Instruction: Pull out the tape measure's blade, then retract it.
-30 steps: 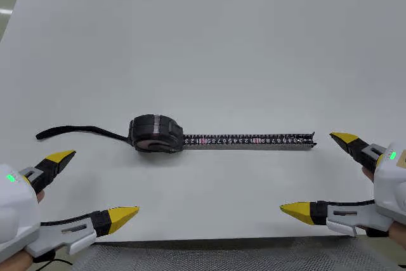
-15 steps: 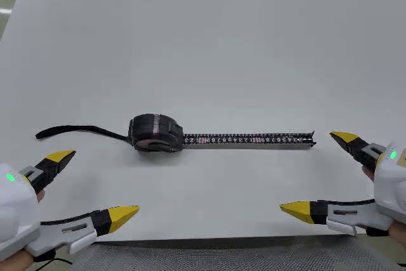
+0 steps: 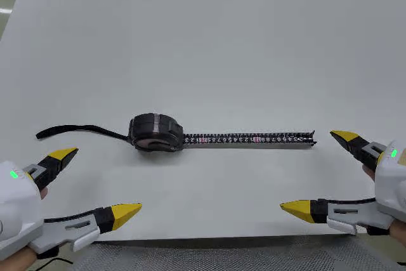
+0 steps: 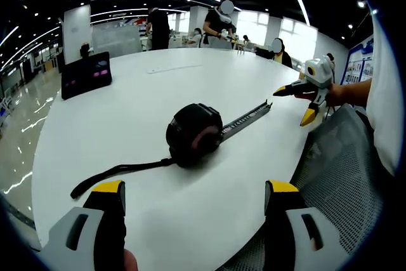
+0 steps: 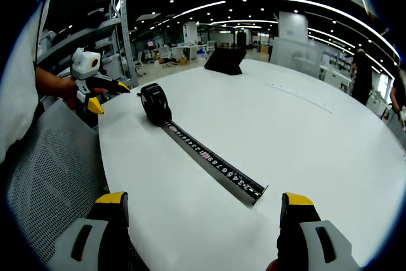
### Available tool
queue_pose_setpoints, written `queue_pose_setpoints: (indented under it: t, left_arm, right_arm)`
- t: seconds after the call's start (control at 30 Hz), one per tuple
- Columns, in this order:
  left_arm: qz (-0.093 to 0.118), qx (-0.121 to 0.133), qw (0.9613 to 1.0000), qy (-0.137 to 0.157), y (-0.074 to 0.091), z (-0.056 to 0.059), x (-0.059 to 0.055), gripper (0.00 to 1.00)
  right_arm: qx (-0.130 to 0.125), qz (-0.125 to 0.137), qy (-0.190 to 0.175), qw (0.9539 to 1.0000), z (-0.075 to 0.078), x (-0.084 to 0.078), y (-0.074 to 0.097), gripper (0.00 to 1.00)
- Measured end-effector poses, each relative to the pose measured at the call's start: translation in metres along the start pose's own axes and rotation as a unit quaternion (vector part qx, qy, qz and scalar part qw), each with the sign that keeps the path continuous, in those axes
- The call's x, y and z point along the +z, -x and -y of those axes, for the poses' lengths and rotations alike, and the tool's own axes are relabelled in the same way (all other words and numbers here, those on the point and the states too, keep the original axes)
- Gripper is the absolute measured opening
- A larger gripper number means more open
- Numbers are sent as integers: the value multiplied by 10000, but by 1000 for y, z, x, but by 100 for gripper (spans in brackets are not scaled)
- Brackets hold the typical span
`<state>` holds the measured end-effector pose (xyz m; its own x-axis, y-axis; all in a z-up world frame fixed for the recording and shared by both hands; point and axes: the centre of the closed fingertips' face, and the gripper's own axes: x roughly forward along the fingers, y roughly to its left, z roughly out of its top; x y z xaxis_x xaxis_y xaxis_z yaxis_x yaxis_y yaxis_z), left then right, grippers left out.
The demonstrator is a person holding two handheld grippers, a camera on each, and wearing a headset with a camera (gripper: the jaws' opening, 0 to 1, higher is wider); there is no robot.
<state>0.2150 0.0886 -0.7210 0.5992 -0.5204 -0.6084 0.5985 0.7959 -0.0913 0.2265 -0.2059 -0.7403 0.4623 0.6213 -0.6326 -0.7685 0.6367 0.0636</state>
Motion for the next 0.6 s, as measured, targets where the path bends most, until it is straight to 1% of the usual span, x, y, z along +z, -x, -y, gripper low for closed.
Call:
queue_pose_setpoints:
  t: [0.1,0.33,0.43,0.53,0.6]
  left_arm:
    - [7,-9,10000,1,-5,3,3,89]
    - [40,11,10000,79,-15,6,10,89]
    - [154,-27,9995,274,-18,7,16,89]
    - [159,-16,9996,226,-22,9,19,88]
    - [201,-36,9994,288,-24,11,21,88]
  right_arm:
    - [-9,8,0,10000,1,0,0,99]
    - [-25,-16,-11,10000,4,-2,1,99]
    - [-25,-24,-33,10000,4,-4,1,99]
    - [-21,-21,-56,10000,4,-5,0,99]
    - [-17,-2,-85,10000,4,-5,0,99]
